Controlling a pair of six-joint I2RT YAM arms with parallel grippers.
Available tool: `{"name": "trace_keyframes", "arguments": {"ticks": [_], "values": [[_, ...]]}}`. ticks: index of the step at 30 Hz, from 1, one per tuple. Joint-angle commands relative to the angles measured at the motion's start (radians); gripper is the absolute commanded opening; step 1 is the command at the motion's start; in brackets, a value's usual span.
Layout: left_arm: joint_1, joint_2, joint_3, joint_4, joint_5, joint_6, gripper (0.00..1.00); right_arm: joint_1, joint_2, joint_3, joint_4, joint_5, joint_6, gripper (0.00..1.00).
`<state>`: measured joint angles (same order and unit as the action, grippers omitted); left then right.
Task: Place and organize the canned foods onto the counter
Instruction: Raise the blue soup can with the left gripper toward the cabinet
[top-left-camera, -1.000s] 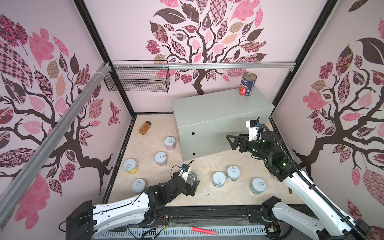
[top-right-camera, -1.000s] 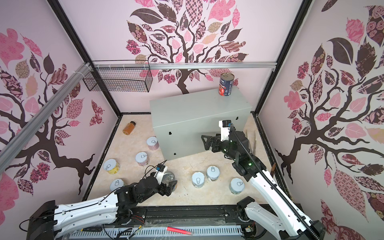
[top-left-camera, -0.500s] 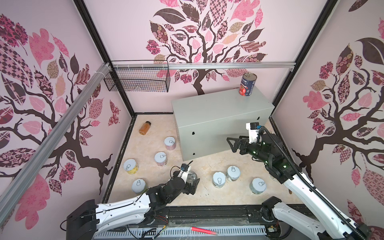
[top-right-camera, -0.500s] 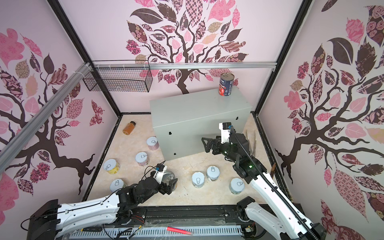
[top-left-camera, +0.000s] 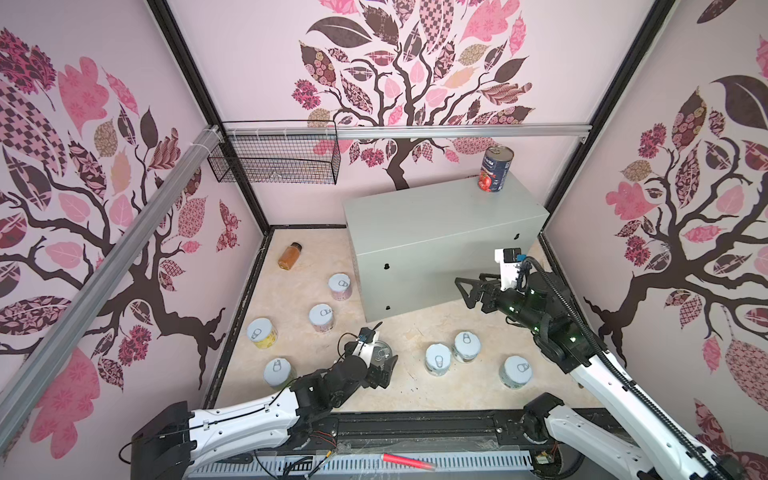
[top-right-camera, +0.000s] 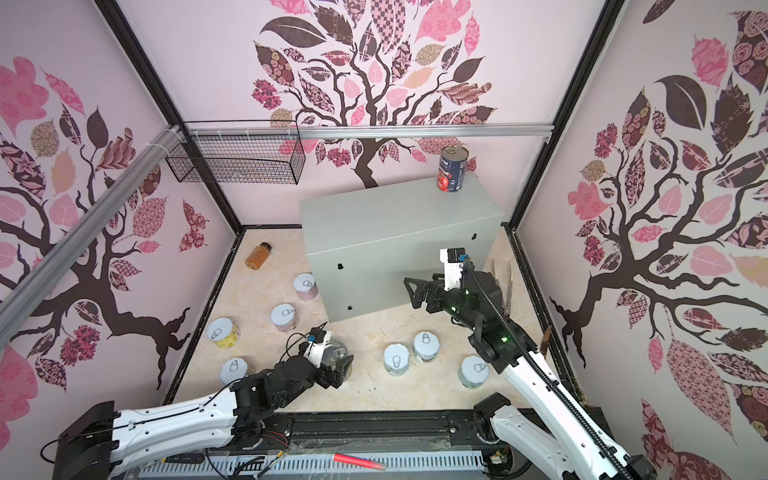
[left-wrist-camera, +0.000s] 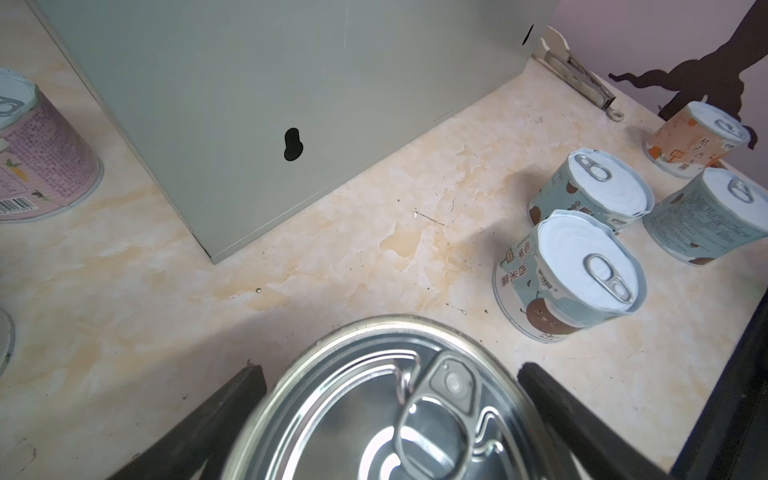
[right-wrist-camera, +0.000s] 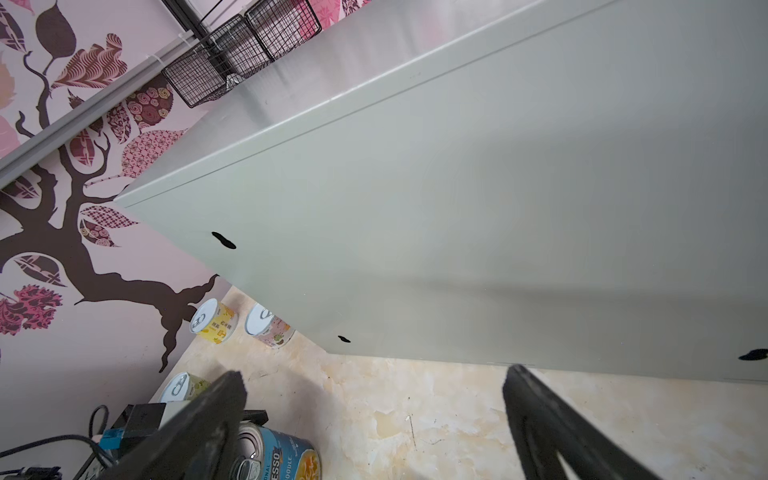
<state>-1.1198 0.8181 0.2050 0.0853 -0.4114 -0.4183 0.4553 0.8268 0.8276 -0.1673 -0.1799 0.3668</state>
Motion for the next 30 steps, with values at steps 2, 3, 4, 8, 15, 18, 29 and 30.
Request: {"name": "trace_keyframes", "arguments": {"ticks": [2, 3, 4, 8, 15, 18, 29, 30], "values": [[0.002, 0.045, -0.026, 0.101, -0.046, -0.006, 0.98, 0.005, -0.022, -0.018, 0.025, -0.007, 0.007, 1.00], [0.002, 0.056, -0.034, 0.138, -0.057, -0.005, 0.98, 0.005, -0.024, -0.020, 0.026, -0.008, 0.008, 1.00], [0.002, 0.071, -0.043, 0.178, -0.067, -0.001, 0.98, 0.005, -0.026, -0.024, 0.028, -0.010, 0.008, 1.00], [0.002, 0.134, -0.054, 0.280, -0.110, 0.005, 0.98, 0.005, -0.028, -0.025, 0.028, -0.015, 0.008, 1.00], [0.002, 0.211, -0.106, 0.470, -0.154, 0.019, 0.98, 0.005, -0.033, -0.031, 0.026, -0.021, 0.004, 1.00], [0.003, 0.268, -0.100, 0.534, -0.158, 0.044, 0.98, 0.005, -0.038, -0.037, 0.028, -0.022, 0.005, 1.00], [0.002, 0.515, 0.011, 0.728, -0.091, 0.137, 0.91, 0.004, -0.041, -0.034, 0.023, -0.032, 0.001, 1.00], [0.002, 0.540, 0.024, 0.745, -0.082, 0.147, 0.91, 0.004, -0.040, -0.032, 0.022, -0.031, 0.000, 1.00]]}}
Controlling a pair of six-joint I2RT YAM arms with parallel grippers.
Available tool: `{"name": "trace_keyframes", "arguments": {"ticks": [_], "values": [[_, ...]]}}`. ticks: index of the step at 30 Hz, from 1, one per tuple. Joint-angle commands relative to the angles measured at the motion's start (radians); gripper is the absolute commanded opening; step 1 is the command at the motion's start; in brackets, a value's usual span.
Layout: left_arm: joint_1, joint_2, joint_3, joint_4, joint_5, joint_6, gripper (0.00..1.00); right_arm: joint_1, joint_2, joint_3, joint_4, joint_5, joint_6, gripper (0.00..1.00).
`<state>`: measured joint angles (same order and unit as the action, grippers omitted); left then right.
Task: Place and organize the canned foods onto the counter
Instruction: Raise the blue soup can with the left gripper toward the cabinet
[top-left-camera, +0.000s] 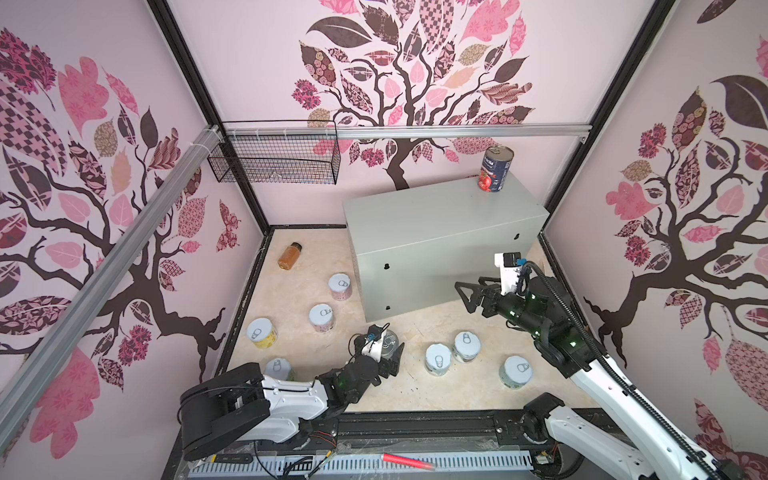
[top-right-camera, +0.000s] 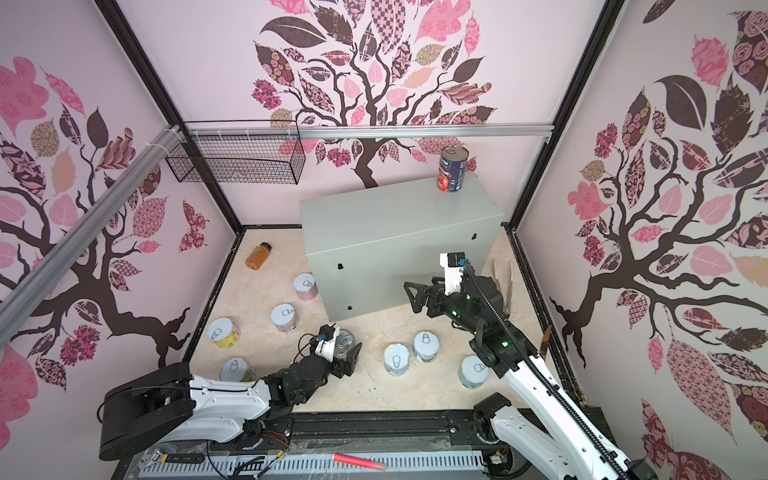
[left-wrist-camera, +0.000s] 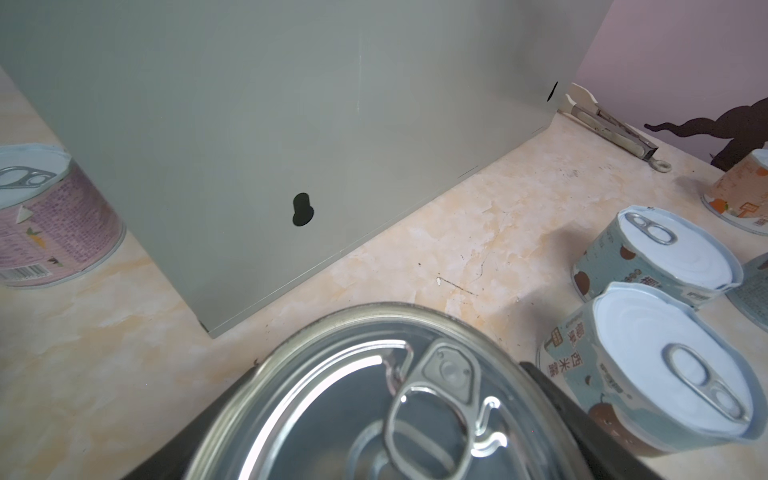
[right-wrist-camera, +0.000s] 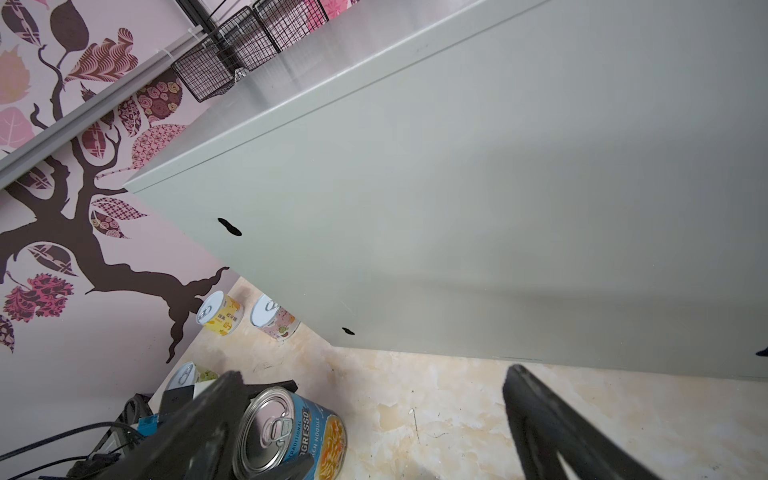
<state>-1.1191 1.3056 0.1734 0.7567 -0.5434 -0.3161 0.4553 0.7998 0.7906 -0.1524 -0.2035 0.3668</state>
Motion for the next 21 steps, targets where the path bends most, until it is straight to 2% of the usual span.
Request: {"name": "trace_keyframes", "arguments": {"ticks": [1, 7, 14, 18, 21], "values": [[0.001, 0.082, 0.067, 0.100, 0.059, 0.054, 0.91, 0.005, -0.011, 0.008, 0.005, -0.006, -0.001, 1.00], [0.001, 0.233, 0.115, 0.218, 0.097, 0.059, 0.95, 0.004, -0.006, 0.017, -0.005, -0.006, -0.007, 1.00], [0.004, 0.265, 0.094, 0.247, 0.107, 0.075, 0.98, 0.005, -0.004, 0.017, -0.012, -0.004, -0.016, 1.00], [0.016, 0.311, 0.083, 0.299, 0.125, 0.072, 0.97, 0.005, 0.004, 0.014, -0.007, -0.008, -0.016, 1.00], [0.024, 0.358, 0.082, 0.355, 0.148, 0.062, 0.90, 0.005, 0.003, 0.010, -0.006, -0.007, -0.016, 1.00]]}}
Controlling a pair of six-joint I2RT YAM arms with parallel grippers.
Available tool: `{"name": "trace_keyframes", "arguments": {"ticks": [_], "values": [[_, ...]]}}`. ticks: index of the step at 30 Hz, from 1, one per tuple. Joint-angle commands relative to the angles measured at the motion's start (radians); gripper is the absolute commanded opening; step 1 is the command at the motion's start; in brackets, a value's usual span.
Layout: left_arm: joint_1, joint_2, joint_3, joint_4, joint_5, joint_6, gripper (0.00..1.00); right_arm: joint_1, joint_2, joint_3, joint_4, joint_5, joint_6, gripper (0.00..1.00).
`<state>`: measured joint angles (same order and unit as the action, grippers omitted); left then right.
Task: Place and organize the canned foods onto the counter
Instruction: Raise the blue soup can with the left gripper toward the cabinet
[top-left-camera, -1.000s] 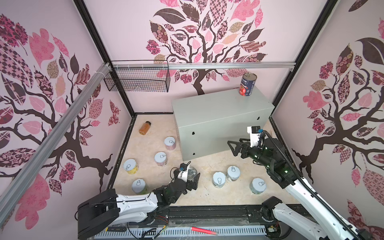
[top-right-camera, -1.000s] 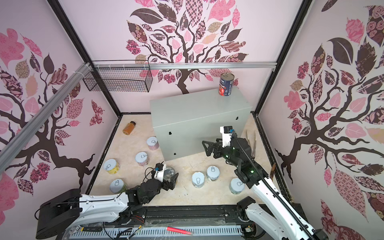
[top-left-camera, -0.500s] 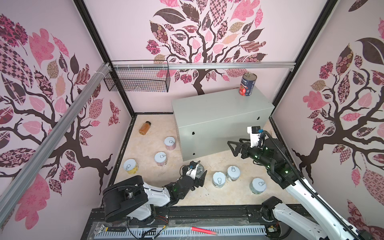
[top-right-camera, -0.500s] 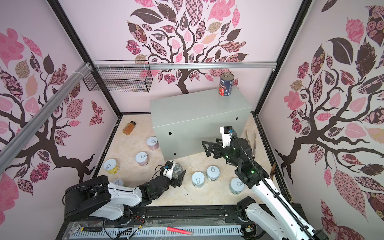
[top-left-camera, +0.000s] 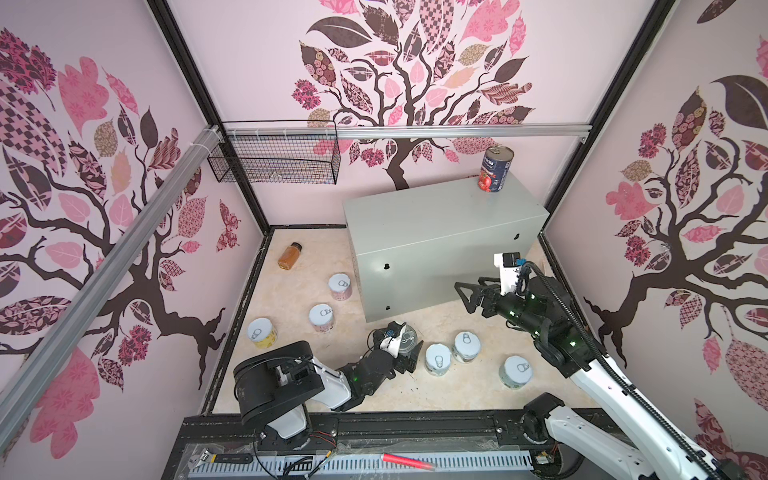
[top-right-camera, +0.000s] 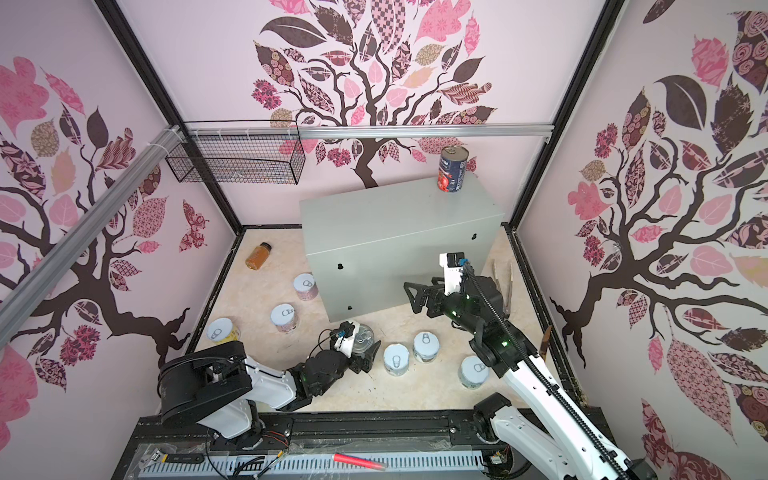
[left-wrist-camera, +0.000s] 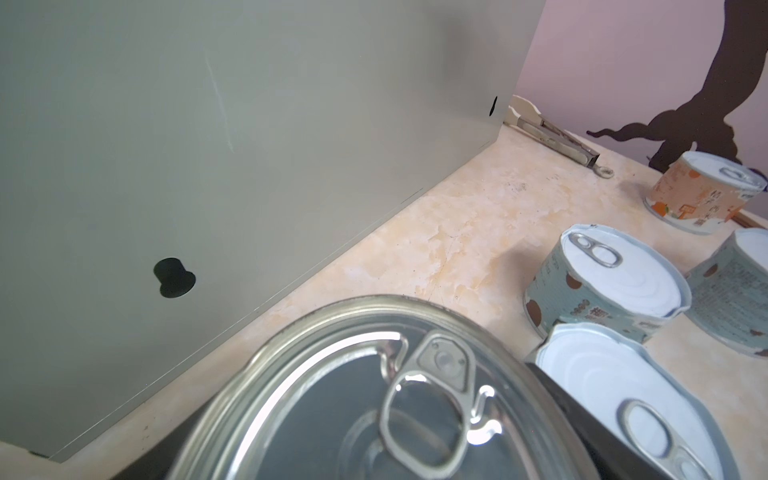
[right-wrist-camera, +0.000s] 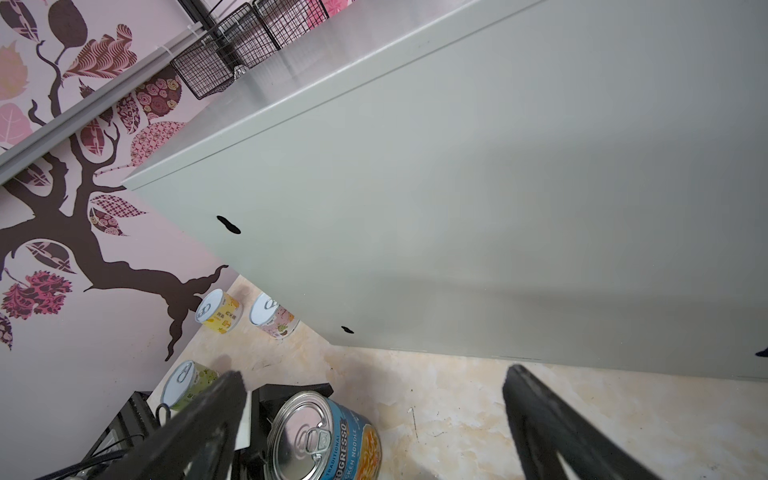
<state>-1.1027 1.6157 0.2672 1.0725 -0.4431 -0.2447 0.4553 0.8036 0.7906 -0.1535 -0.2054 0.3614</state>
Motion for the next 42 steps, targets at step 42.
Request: {"name": "trace_keyframes", "arguments": {"ticks": [42], "values": [[0.008, -0.702, 0.632, -1.158, 0.132, 0.128, 0.67, 0.005, -0.129, -0.031, -0.138, -0.015, -0.001, 1.00]]}}
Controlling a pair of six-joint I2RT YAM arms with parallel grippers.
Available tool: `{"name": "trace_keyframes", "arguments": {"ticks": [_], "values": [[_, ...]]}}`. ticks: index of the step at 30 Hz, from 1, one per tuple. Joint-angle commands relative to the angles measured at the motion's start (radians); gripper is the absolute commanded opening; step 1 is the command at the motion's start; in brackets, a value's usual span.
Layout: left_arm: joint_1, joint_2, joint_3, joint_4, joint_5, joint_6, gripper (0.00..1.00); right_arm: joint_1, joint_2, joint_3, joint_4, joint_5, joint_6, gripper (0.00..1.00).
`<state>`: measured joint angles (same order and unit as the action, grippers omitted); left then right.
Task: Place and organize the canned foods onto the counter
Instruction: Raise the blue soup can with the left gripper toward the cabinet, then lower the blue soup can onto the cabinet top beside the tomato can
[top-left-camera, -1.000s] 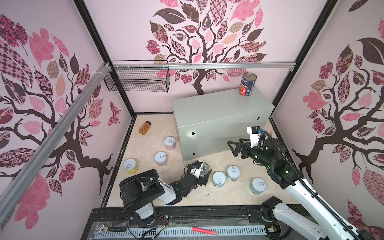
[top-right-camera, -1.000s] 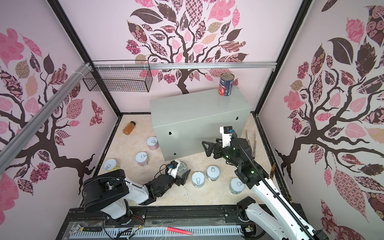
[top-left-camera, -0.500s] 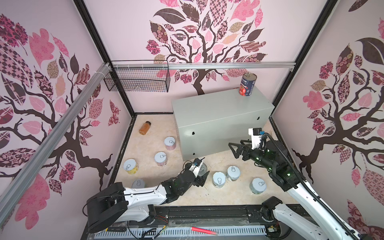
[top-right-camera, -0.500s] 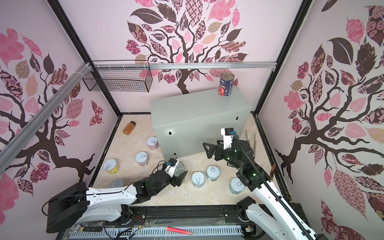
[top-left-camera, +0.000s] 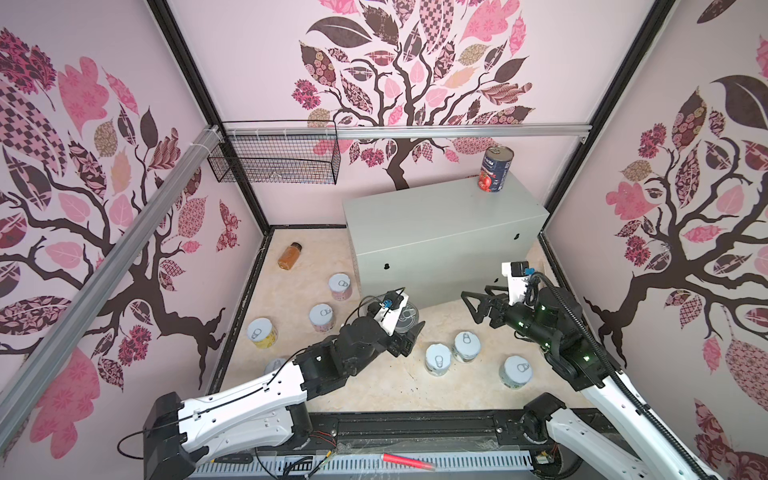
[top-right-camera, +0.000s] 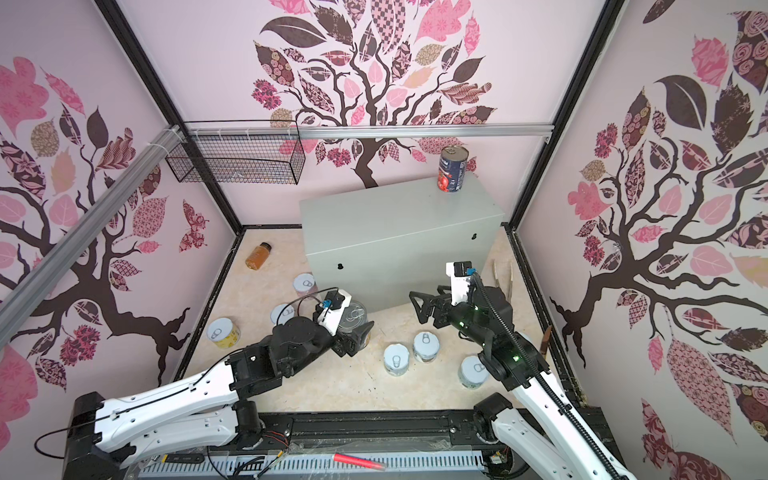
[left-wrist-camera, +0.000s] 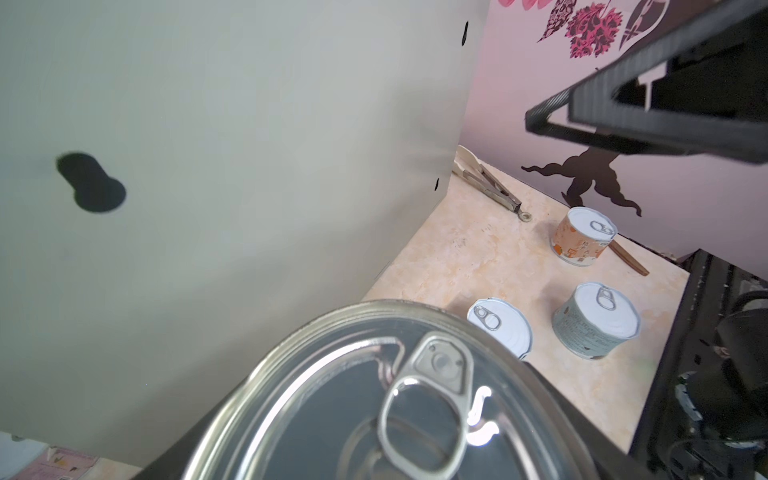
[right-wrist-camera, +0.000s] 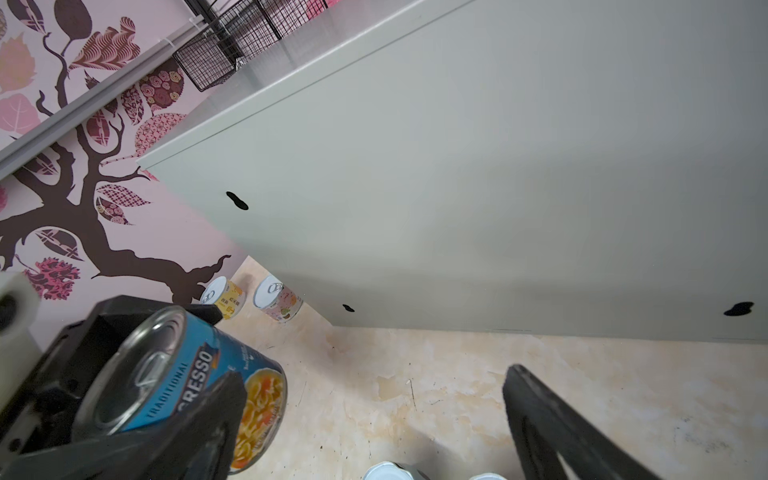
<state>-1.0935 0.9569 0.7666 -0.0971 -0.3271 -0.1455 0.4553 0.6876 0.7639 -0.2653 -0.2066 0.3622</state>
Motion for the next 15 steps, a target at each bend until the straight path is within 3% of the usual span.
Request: {"name": "trace_keyframes", "arguments": {"ticks": [1, 15], "values": [[-0.001, -0.044, 0.164, -0.018, 0.019, 0.034, 0.67, 0.005, -0.016, -0.005, -0.028, -0.013, -0.001, 1.00], [0.032, 0.083, 0.589, -0.316, 0.148, 0.099, 0.67, 0.005, -0.020, -0.029, -0.024, -0.044, 0.001, 1.00]]}}
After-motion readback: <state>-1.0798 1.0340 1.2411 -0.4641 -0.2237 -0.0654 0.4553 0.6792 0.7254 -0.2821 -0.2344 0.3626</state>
